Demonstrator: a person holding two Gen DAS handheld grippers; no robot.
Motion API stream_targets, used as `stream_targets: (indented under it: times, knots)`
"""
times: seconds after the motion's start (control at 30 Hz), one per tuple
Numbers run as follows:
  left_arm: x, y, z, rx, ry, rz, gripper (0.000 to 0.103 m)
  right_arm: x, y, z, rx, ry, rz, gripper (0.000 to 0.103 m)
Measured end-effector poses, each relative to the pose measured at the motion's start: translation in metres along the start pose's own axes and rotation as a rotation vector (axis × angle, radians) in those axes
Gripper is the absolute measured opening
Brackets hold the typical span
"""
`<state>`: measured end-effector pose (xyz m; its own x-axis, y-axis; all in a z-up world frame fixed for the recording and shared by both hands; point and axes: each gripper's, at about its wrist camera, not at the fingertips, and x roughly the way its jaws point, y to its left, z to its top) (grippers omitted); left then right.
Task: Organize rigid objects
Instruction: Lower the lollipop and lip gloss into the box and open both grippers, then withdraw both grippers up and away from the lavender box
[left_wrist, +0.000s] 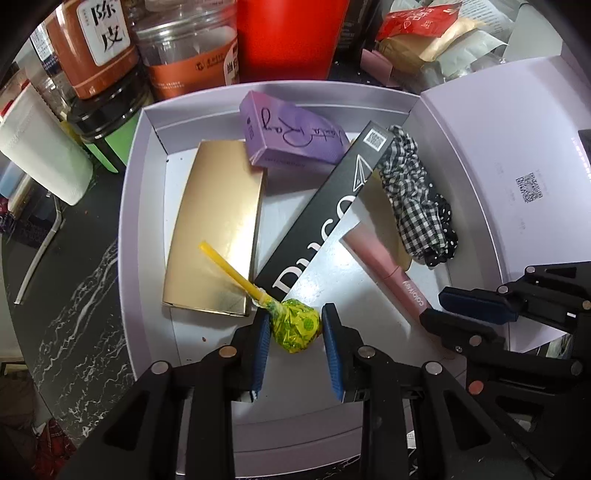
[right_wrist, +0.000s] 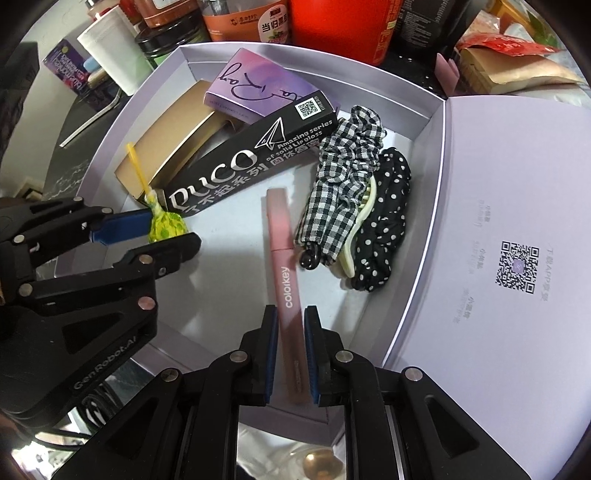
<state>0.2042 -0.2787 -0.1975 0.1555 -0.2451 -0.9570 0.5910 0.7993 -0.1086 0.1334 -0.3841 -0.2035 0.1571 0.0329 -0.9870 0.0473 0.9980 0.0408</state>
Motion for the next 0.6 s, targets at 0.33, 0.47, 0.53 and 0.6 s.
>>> stream_targets:
  times: [0.33,0.47,0.53,0.6]
  knots:
    - [-0.01,0.004,-0.007,-0.032,0.0,0.002,0.061,-0.013,0.004,0.001,-0.004,-0.052,-0.026,0.037]
    - [-0.013,0.002,-0.008,-0.033,0.0,0.011,0.062,-0.019,0.006,0.003,0.007,-0.071,-0.029,0.037]
    - [-0.014,0.003,-0.008,-0.041,-0.001,0.006,0.062,-0.02,0.006,0.004,0.013,-0.07,-0.03,0.037]
    - [-0.014,0.002,-0.003,-0.049,-0.004,0.003,0.062,-0.018,0.002,0.0,0.016,-0.069,-0.029,0.038]
